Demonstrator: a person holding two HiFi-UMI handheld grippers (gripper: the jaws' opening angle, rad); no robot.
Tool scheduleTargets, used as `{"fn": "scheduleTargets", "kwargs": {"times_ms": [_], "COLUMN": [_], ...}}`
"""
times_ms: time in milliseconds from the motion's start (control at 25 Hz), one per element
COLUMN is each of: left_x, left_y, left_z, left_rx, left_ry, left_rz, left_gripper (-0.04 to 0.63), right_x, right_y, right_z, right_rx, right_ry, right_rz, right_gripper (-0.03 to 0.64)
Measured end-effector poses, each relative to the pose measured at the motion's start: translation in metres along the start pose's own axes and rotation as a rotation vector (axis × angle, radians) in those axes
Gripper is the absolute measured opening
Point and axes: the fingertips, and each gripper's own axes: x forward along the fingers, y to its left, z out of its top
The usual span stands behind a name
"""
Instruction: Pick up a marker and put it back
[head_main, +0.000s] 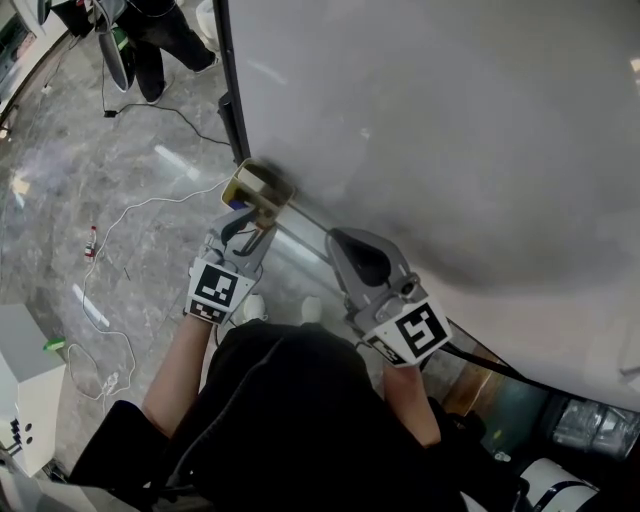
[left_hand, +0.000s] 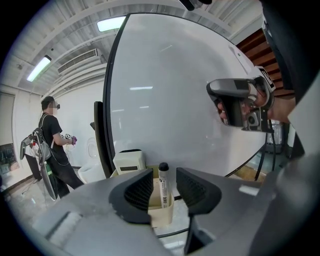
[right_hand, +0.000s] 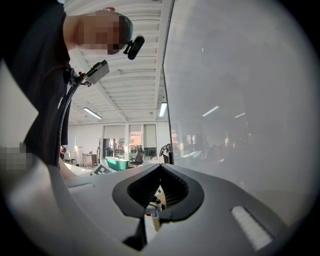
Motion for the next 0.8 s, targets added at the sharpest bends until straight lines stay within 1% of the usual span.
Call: {"fn": "scheduleTargets", "kwargs": {"times_ms": [360, 560, 800], "left_x": [0.011, 0.015, 0.019], "left_y": [0.002, 0.000, 0.000], "left_z": [-0.003, -0.003, -0.007], "left_rx": [-0.011, -0.017, -0.010], "left_ry": [0.015, 0.022, 0.038], "left_rz": [0.020, 0.012, 0.018], "left_gripper": [0.147, 0.137, 0.100], "right_x": [-0.011, -0.016, -0.021], "right_y": [-0.008, -0.012, -0.015], "right_z": [0.000, 0.001, -0.001], "right_rx": [-0.005, -0.007, -0.008], "right_ry": [0.012, 0.011, 0.015], "right_rz": [-0.031, -0.043, -0.056], "right_gripper": [0.009, 0.009, 0.009]}}
